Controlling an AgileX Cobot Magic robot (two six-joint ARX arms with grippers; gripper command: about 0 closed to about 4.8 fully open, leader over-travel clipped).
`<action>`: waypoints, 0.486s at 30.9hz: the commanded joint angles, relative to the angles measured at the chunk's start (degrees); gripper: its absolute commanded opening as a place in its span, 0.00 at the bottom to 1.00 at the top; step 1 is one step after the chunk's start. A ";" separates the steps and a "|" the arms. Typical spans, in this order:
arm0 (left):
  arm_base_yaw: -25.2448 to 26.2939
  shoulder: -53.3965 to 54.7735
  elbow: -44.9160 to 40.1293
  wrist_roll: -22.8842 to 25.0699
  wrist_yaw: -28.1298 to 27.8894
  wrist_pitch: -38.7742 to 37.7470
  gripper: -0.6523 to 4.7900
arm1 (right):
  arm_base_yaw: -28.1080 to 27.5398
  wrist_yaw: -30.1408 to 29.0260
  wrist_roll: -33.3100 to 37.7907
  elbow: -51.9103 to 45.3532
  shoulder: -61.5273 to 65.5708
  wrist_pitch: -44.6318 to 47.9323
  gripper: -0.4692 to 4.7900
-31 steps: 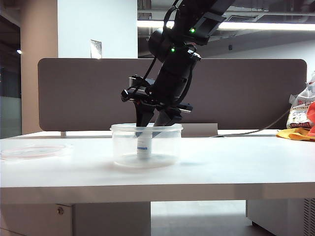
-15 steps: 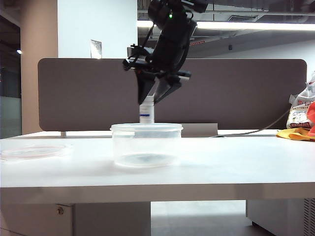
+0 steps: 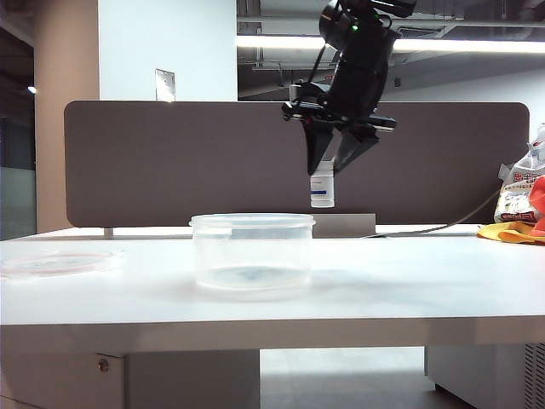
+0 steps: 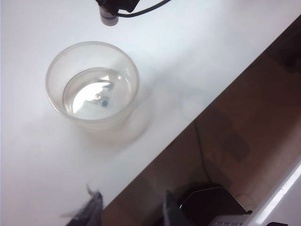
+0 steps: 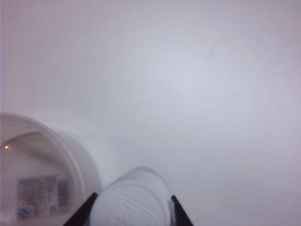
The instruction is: Remove the lid of the round box, pick up the small white medicine bottle inside, and place it on the table.
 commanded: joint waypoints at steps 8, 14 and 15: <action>-0.09 -0.15 0.37 0.24 0.15 0.24 0.43 | -1.97 -0.24 0.26 0.04 2.43 -0.52 0.40; -0.09 -0.15 0.37 0.24 0.13 0.35 0.43 | -1.97 -0.22 0.31 0.04 5.44 -0.09 0.40; -0.09 -0.15 0.37 0.26 0.13 0.35 0.43 | -1.97 -0.26 0.28 0.04 5.86 -0.07 0.40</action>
